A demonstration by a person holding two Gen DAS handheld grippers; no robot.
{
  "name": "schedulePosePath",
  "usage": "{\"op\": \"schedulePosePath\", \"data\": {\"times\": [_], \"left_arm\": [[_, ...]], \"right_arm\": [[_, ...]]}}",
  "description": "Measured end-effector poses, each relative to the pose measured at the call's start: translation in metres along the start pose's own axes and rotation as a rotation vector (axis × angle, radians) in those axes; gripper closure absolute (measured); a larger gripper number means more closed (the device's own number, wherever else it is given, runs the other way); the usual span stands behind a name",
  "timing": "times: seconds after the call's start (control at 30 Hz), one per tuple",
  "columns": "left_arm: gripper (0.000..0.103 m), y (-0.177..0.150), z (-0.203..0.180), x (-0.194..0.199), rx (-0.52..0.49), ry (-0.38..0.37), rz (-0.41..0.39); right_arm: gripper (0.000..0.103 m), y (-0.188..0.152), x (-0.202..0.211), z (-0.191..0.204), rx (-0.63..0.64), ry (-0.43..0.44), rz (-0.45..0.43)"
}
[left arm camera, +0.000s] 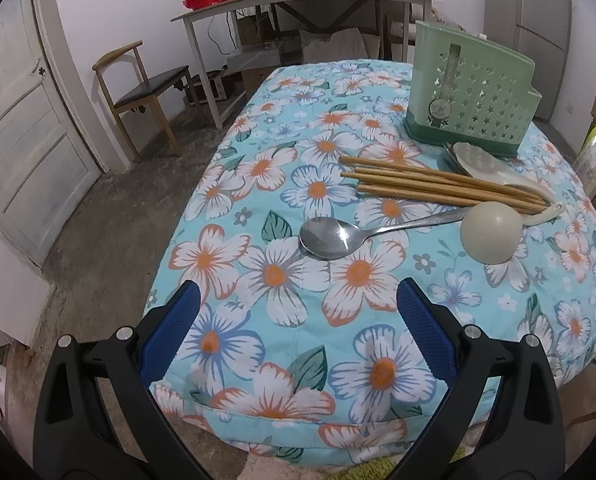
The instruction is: Organize utensils
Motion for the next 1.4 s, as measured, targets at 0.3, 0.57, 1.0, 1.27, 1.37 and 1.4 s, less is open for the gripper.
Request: {"op": "schedulePosePath", "data": {"times": [0.3, 0.57, 1.0, 1.27, 1.37, 1.4], "left_arm": [[0.008, -0.004, -0.010, -0.040, -0.033, 0.011, 0.070], [0.007, -0.009, -0.005, -0.056, 0.037, -0.043, 0.069], [0.007, -0.008, 0.000, -0.055, -0.017, -0.110, 0.073], [0.017, 0.016, 0.021, -0.039, 0.002, -0.222, -0.026], [0.047, 0.026, 0.028, -0.049, 0.046, -0.305, 0.024], [0.059, 0.028, 0.029, -0.052, 0.060, -0.338, 0.041]], "right_arm": [[0.006, -0.015, -0.038, 0.024, 0.043, 0.065, 0.094], [0.006, -0.031, -0.064, 0.050, 0.134, 0.076, 0.152], [0.006, -0.033, -0.068, 0.046, 0.115, 0.111, 0.139], [0.006, -0.033, -0.069, 0.045, 0.110, 0.134, 0.135], [0.006, -0.032, -0.070, 0.043, 0.107, 0.147, 0.136], [0.006, -0.032, -0.070, 0.043, 0.104, 0.153, 0.137]]}}
Point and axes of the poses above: each gripper's, at about its wrist camera, not at the fingertips, and x roughly against the way its jaws point, z to its left, y to its top, the point moved 3 cm from there along -x, roughly the way its jaws point, and after that the axes turned 5 degrees about z, right-handed, at the moved point
